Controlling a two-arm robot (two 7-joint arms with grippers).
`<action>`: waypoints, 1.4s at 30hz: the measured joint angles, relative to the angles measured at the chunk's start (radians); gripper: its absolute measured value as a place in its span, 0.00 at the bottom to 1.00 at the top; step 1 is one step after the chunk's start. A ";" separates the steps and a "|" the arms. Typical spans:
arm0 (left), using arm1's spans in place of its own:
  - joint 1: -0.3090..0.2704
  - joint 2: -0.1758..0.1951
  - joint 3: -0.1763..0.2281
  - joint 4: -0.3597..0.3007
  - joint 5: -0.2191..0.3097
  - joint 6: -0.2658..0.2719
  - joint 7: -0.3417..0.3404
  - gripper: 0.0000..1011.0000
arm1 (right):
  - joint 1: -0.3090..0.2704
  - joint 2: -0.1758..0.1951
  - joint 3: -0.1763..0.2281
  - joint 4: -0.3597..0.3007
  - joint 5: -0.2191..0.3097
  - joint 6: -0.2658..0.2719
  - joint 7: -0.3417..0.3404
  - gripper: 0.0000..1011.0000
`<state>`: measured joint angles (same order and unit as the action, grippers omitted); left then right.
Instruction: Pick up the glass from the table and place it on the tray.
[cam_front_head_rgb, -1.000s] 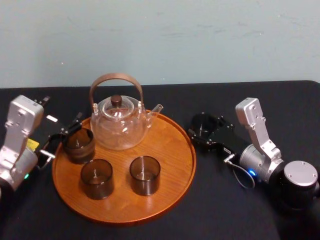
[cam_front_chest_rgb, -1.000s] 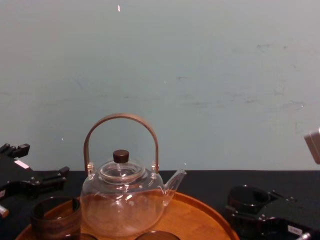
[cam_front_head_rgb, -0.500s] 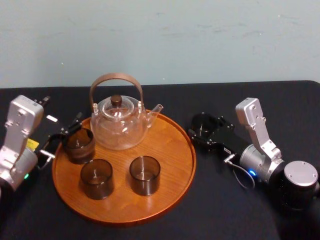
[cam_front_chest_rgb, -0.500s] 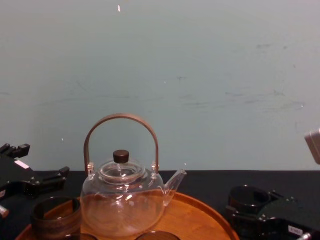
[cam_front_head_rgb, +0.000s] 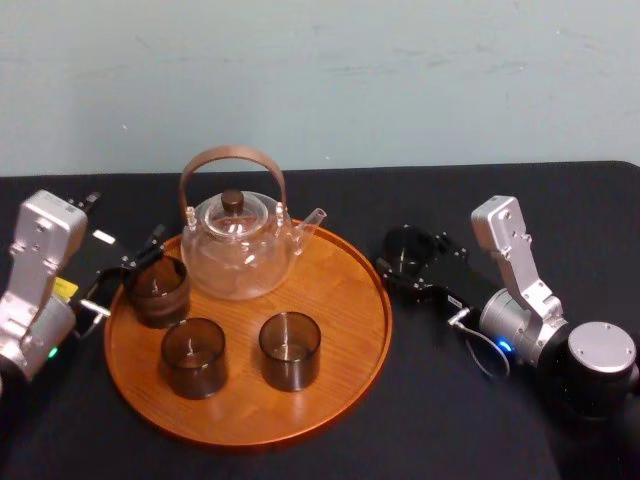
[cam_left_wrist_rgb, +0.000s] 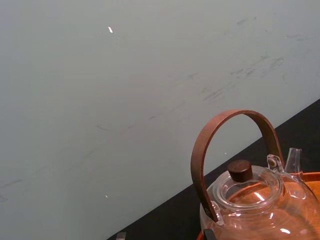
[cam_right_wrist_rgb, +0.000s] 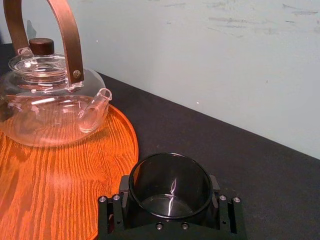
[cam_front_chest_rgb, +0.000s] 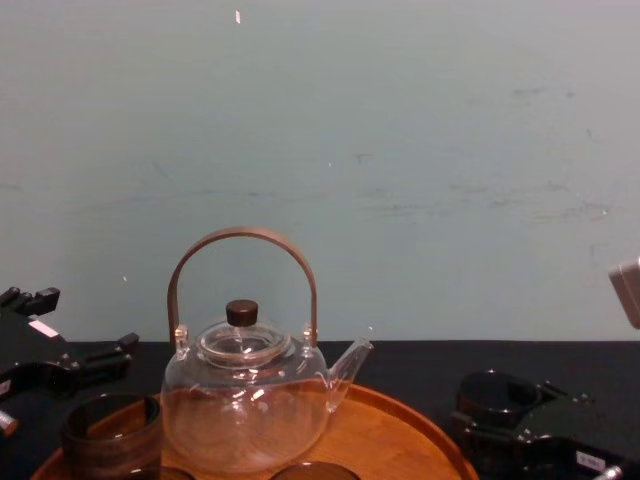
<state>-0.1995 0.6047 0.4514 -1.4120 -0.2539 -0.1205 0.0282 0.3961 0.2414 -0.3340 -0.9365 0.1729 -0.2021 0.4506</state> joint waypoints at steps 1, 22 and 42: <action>0.000 0.000 0.000 0.000 0.000 0.000 0.000 0.99 | 0.000 0.000 0.000 0.000 0.000 0.000 0.000 0.90; 0.000 0.000 0.000 0.000 0.000 0.000 0.000 0.99 | 0.000 0.000 0.000 0.000 0.000 0.001 0.000 0.90; 0.000 0.000 0.000 0.000 0.000 0.000 0.000 0.99 | 0.000 0.000 0.000 0.000 0.000 0.001 0.000 0.90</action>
<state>-0.1995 0.6047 0.4514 -1.4120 -0.2539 -0.1206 0.0282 0.3962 0.2414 -0.3340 -0.9364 0.1725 -0.2015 0.4507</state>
